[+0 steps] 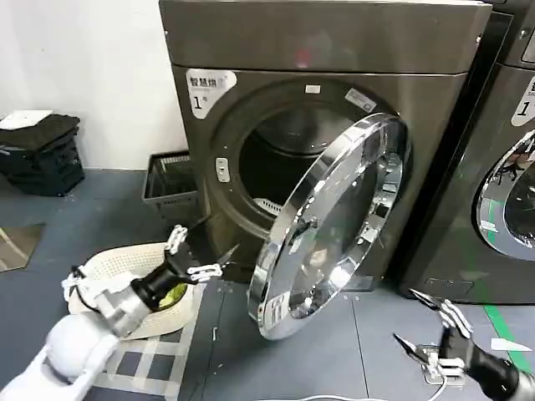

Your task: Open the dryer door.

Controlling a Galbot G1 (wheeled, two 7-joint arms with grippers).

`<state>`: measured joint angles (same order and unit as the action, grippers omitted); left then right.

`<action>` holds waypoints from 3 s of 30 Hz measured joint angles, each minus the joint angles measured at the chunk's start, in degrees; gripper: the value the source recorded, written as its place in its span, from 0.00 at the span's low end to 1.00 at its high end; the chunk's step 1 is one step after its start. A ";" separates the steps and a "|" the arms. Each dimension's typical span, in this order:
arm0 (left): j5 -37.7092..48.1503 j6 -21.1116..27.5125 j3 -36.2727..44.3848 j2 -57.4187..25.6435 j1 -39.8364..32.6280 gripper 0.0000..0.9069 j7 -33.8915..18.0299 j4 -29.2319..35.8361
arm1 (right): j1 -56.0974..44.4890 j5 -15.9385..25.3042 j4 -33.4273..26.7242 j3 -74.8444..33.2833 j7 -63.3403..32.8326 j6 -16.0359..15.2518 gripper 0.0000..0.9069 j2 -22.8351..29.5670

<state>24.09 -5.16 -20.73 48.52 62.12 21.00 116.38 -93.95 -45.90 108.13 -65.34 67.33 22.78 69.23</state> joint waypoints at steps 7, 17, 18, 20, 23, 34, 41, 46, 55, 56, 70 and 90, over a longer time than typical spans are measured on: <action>0.62 -0.34 7.70 1.38 -6.75 1.00 0.22 -2.64 | -6.18 8.29 2.87 -6.60 -19.19 4.31 1.00 6.16; 0.85 -0.44 15.79 3.70 -14.32 1.00 0.27 -5.38 | -8.84 19.55 3.82 -15.16 -43.21 -1.07 1.00 12.44; 0.81 -0.38 16.58 4.05 -15.05 1.00 0.27 -5.64 | -8.73 20.17 3.92 -16.02 -45.02 -2.18 1.00 13.01; 0.76 -0.24 18.13 4.77 -16.42 1.00 0.26 -6.18 | -8.38 21.13 4.35 -17.90 -48.33 -4.87 1.00 14.25; 0.68 -0.06 20.23 5.84 -18.25 1.00 0.26 -6.91 | -7.59 23.30 5.08 -20.96 -53.28 -9.73 1.00 16.12; 0.00 0.51 27.02 10.23 -24.06 1.00 0.27 -9.92 | -3.99 31.97 3.55 -34.43 -67.53 -22.10 1.00 21.50; -0.73 0.50 31.29 13.91 -27.30 1.00 0.31 -13.19 | -3.69 33.66 1.16 -41.66 -71.25 -22.65 1.00 23.00; -1.20 0.74 34.29 16.74 -29.55 1.00 0.30 -15.56 | -3.82 36.89 -1.39 -44.95 -75.48 -22.14 1.00 22.99; -1.44 1.94 40.04 22.23 -34.02 1.00 -0.29 -19.52 | -4.59 42.41 -5.94 -48.95 -81.49 -22.51 1.00 22.98; -1.27 2.19 40.52 22.81 -34.52 1.00 -0.45 -19.96 | -4.80 42.44 -6.24 -49.43 -81.64 -22.22 1.00 22.94; 0.66 5.08 46.72 32.85 -41.88 1.00 -2.41 -29.18 | -6.30 42.10 -5.38 -54.36 -82.23 -21.81 1.00 22.94; 1.06 5.39 49.14 43.14 -48.46 1.00 -3.01 -42.44 | -8.34 41.32 -4.43 -58.32 -83.41 -23.12 1.00 22.96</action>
<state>25.15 0.23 28.42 91.66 13.66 17.99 73.94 -102.30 -4.58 103.69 -123.67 -16.08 -0.34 92.19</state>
